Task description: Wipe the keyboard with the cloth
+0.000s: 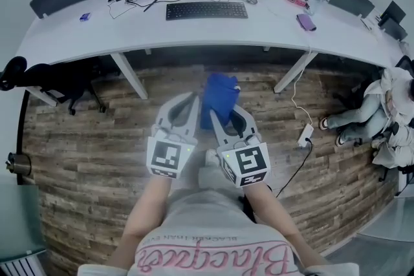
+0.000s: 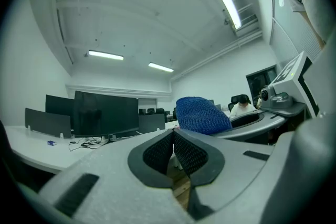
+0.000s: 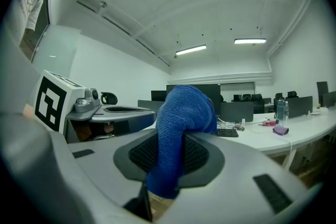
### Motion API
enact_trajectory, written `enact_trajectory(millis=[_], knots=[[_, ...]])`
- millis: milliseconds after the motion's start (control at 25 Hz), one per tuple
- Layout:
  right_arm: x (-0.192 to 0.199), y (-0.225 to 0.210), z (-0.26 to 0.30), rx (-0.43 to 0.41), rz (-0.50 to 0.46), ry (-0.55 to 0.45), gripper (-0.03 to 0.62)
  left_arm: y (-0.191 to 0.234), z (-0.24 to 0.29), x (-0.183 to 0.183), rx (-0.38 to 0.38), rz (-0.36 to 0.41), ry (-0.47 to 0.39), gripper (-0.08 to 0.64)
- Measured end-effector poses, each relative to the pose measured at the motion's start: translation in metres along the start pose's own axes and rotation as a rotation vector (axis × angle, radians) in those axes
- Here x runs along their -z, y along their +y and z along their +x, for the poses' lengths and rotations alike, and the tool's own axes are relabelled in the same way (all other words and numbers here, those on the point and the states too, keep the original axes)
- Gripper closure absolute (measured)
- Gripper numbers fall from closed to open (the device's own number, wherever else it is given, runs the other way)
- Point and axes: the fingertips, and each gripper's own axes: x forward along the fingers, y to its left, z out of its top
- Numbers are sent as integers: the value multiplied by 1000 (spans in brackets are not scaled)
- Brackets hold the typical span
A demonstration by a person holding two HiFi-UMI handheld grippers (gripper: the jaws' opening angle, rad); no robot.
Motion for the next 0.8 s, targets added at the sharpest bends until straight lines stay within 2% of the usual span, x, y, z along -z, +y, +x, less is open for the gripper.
enact_trajectory(millis=[400, 560, 800], knots=[[-19, -99, 88, -57, -14, -6, 503, 44, 124, -6, -54, -6, -12, 555], [-20, -130, 120, -69, -17, -4, 503, 63, 161, 3, -78, -27, -1, 555], [-18, -161, 156, -91, -7, 4, 503, 82, 202, 9, -98, -17, 11, 555]])
